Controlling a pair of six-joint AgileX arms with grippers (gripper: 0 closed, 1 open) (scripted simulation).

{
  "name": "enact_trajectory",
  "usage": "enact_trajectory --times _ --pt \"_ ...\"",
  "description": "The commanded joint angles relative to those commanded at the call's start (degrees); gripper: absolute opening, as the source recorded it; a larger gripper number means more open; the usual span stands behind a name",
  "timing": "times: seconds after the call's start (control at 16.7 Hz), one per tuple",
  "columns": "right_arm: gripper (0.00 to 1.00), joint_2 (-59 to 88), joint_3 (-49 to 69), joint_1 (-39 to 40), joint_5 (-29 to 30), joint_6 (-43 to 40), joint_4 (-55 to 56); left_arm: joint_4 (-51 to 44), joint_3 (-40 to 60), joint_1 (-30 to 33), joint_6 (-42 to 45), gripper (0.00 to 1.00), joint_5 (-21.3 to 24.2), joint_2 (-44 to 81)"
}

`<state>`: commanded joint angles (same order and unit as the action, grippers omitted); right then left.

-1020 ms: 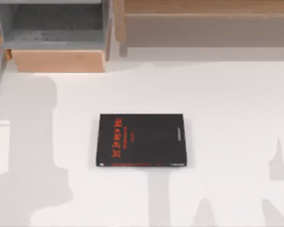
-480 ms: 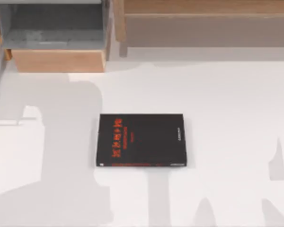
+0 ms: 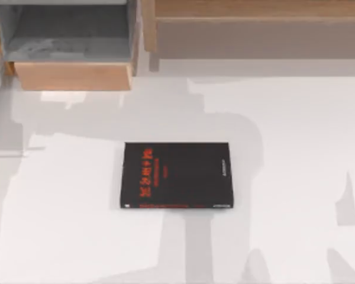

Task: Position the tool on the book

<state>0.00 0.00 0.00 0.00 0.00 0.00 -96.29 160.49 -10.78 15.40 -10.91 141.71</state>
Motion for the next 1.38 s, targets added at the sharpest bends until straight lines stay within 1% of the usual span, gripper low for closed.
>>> enact_trajectory --times 0.18,0.36,0.72,0.96,1.14,1.26,1.38 --pt "1.00 0.0 0.0 0.0 0.0 0.0 0.0 3.5 -11.0 6.3 -6.2 0.00 -1.0 -6.0" --pt "1.00 0.0 0.0 0.0 0.0 0.0 0.0 8.2 -22.5 14.7 -15.0 0.00 -0.6 -9.8" --pt "1.00 0.0 0.0 0.0 0.0 0.0 0.0 19.2 -42.9 35.4 -34.8 0.00 2.1 -13.4" --pt "1.00 0.0 0.0 0.0 0.0 0.0 0.0 25.9 -51.7 46.3 -46.4 0.00 4.1 -15.0" --pt "1.00 0.0 0.0 0.0 0.0 0.0 0.0 29.3 -55.4 50.6 -52.4 0.00 5.4 -16.3" --pt "1.00 0.0 0.0 0.0 0.0 0.0 0.0 30.6 -56.7 51.7 -54.2 0.00 5.9 -17.0" --pt "1.00 0.0 0.0 0.0 0.0 0.0 0.0 30.6 -56.7 51.7 -54.2 0.00 5.9 -17.0"
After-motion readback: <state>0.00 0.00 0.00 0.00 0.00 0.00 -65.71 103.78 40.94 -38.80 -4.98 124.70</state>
